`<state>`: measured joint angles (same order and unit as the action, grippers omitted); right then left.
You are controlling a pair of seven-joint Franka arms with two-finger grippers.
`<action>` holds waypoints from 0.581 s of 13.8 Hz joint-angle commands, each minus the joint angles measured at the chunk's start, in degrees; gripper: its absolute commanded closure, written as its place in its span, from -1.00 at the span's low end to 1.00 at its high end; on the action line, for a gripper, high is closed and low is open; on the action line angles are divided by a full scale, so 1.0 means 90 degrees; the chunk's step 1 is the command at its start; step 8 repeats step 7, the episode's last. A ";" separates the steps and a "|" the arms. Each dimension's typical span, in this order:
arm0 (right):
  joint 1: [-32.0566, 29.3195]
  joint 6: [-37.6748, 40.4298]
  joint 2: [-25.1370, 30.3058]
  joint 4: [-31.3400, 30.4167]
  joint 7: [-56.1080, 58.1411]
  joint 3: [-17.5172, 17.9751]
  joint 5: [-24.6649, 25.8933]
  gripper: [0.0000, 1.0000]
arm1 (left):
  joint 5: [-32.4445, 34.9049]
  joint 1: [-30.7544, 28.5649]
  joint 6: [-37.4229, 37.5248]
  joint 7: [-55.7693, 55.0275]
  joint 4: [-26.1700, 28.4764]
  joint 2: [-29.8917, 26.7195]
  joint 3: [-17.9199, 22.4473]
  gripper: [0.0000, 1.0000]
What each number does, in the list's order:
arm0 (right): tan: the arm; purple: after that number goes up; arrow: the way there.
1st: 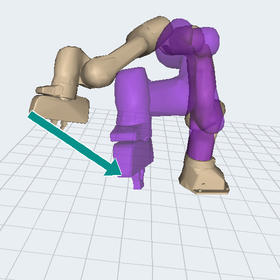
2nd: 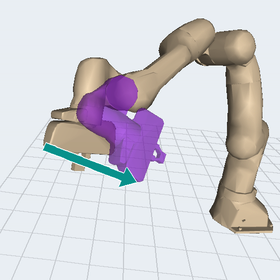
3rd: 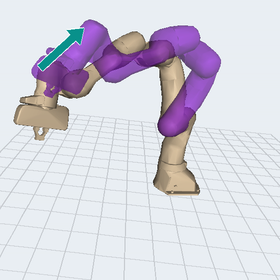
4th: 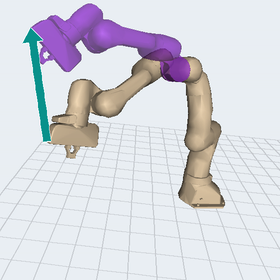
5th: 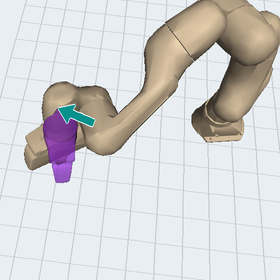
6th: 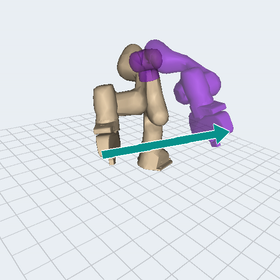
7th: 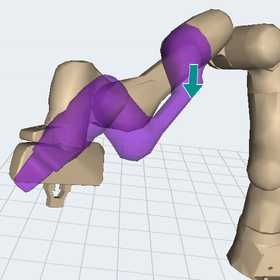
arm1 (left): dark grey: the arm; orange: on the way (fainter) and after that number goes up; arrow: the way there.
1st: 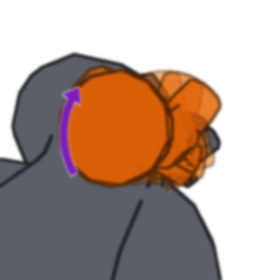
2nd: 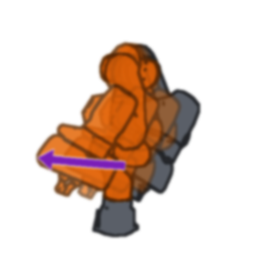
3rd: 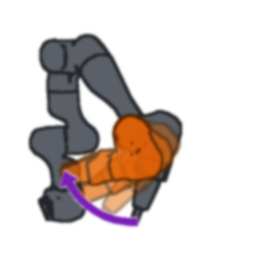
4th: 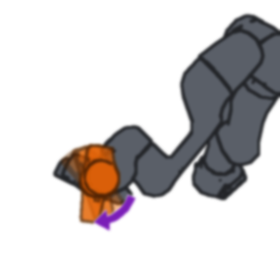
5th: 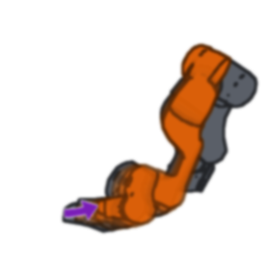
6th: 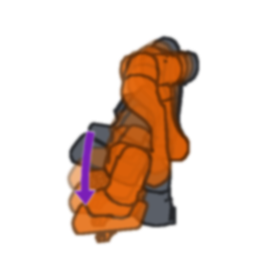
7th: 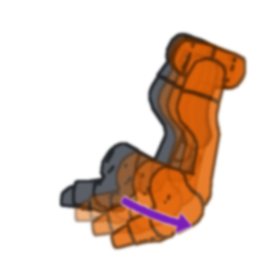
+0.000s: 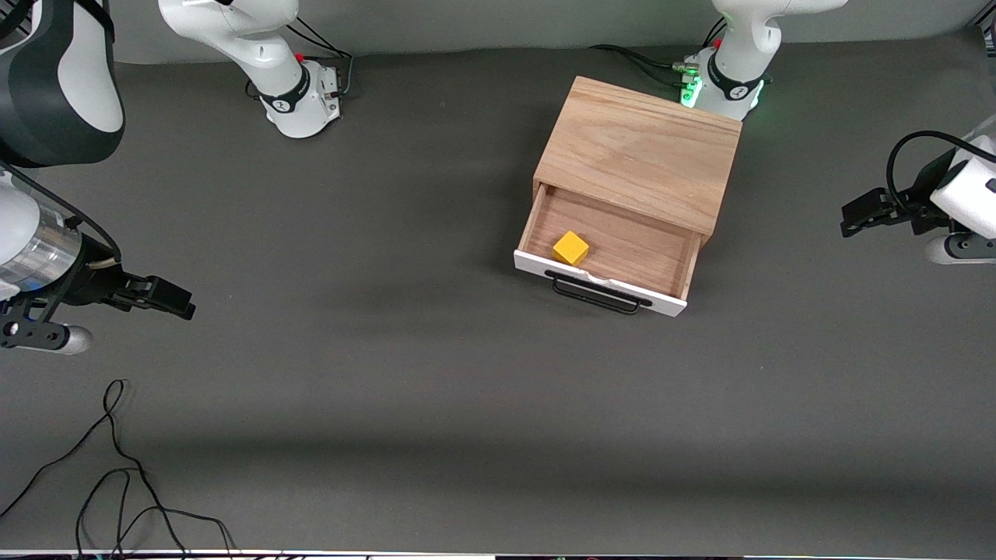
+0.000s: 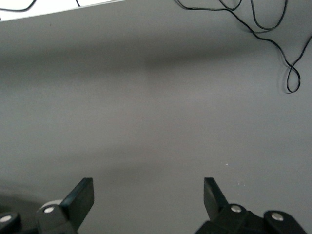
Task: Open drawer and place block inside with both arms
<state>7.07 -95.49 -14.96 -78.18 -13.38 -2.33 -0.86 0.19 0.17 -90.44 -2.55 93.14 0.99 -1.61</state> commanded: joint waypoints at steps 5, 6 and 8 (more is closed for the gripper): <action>-0.0033 0.0024 0.0070 -0.0083 0.0588 -0.0122 -0.0110 -1.00 | -0.0090 0.0088 0.0117 0.0058 0.0061 -0.0071 0.0091 -1.00; -0.0043 0.0033 0.0060 -0.0083 0.0743 -0.0132 -0.0100 -1.00 | -0.0090 0.0098 0.0117 0.0058 0.0061 -0.0071 0.0091 -1.00; -0.0043 0.0033 0.0050 -0.0093 0.0793 -0.0161 -0.0110 -1.00 | -0.0090 0.0098 0.0117 0.0058 0.0061 -0.0062 0.0091 -1.00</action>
